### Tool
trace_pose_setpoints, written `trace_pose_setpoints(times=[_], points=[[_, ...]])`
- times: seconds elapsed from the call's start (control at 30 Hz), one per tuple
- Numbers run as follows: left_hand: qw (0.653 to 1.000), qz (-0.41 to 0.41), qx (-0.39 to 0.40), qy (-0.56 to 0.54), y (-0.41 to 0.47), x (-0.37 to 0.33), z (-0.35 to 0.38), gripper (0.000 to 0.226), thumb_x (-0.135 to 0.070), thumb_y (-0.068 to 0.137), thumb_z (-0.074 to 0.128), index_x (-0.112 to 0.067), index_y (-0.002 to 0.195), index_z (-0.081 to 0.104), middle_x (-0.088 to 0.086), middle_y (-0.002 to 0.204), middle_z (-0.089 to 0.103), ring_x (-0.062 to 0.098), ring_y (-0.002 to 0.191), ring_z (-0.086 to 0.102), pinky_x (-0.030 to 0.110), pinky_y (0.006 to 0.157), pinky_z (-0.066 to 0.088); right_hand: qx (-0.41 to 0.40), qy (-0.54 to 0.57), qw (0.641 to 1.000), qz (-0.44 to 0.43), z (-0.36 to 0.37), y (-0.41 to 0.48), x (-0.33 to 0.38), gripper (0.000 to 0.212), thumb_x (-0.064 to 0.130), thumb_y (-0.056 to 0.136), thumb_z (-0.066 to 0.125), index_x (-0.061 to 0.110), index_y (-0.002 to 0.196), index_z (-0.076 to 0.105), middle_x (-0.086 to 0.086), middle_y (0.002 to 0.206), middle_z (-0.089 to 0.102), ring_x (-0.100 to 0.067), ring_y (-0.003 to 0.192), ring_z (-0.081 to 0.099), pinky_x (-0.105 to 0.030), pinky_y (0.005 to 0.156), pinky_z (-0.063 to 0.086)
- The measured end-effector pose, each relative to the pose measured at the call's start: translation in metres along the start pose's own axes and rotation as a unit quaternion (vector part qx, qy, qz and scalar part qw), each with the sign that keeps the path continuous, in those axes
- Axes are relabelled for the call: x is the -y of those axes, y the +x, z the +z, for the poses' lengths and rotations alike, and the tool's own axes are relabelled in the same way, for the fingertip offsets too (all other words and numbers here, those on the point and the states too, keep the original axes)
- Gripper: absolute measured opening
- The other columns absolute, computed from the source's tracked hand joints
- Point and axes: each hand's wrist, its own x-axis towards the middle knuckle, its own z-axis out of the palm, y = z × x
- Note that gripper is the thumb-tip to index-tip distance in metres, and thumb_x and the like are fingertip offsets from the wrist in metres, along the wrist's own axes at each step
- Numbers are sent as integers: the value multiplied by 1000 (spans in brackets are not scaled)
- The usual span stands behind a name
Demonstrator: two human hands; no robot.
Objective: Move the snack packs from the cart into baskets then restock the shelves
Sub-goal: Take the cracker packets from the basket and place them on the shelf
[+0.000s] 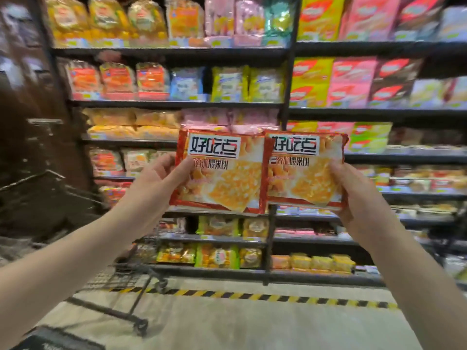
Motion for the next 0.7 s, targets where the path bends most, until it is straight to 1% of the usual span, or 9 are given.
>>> trace_pose_setpoints(times=[0.03, 0.1, 0.17, 0.23, 0.3, 0.37, 0.43, 0.57, 0.7], points=[[1000, -4, 12, 1, 8, 3, 22, 81, -61, 67, 82, -15, 130, 60, 8, 119, 76, 26, 109, 74, 45, 94, 57, -10, -2, 1000, 2, -21, 1, 5, 35, 35, 102, 50, 16, 129, 61, -3, 116, 76, -20, 106, 73, -33, 88, 61], [999, -12, 33, 4, 23, 9, 63, 94, -70, 52, 88, -18, 125, 61, 7, 114, 77, 25, 102, 76, 40, 83, 61, -28, -14, 999, 14, -61, 4, 14, 39, 39, 99, 52, 16, 131, 60, -4, 116, 75, -22, 107, 73, -41, 93, 58], [998, -23, 60, -4, 38, 14, 100, 77, -62, 62, 81, -18, 121, 61, 7, 111, 78, 24, 96, 77, 32, 72, 64, -45, -28, 998, 23, -98, 7, 22, 37, 40, 98, 53, 19, 127, 61, -3, 113, 76, -22, 104, 74, -42, 91, 56], [995, -35, 89, -18, 56, 19, 135, 61, -50, 73, 70, -17, 123, 60, 7, 110, 78, 24, 95, 77, 30, 68, 64, -64, -33, 997, 25, -132, 13, 27, 35, 40, 98, 54, 19, 125, 62, -3, 111, 77, -21, 101, 75, -38, 87, 56], [993, -37, 111, -23, 75, 25, 166, 65, -51, 72, 75, -17, 126, 61, 6, 110, 78, 24, 94, 78, 29, 67, 64, -83, -24, 996, 27, -164, 19, 29, 38, 40, 95, 54, 17, 125, 62, -4, 112, 77, -22, 101, 74, -36, 84, 57], [990, -33, 138, -22, 95, 33, 196, 92, -66, 52, 90, -18, 126, 62, 6, 112, 78, 25, 96, 77, 30, 68, 64, -99, -12, 995, 24, -195, 28, 29, 34, 38, 98, 51, 17, 123, 62, -5, 112, 77, -22, 101, 75, -32, 79, 60], [986, -33, 164, -29, 119, 44, 225, 109, -69, 35, 95, -20, 126, 62, 7, 117, 77, 26, 99, 77, 32, 69, 64, -116, -13, 993, 19, -225, 42, 27, 38, 39, 96, 51, 17, 125, 62, -6, 114, 76, -24, 104, 74, -36, 82, 58], [977, -25, 202, -55, 173, 72, 281, 110, -67, 31, 97, -21, 125, 62, 10, 116, 77, 27, 96, 77, 33, 66, 64, -154, -27, 988, 10, -288, 87, 25, 45, 42, 90, 56, 18, 128, 62, -7, 117, 75, -26, 107, 73, -42, 90, 53], [974, -5, 212, -78, 245, 99, 339, 103, -66, 36, 96, -20, 122, 63, 12, 115, 77, 28, 96, 77, 31, 67, 64, -183, -44, 982, 4, -342, 147, 29, 39, 40, 95, 54, 18, 126, 61, -6, 116, 75, -25, 105, 73, -41, 90, 56]])
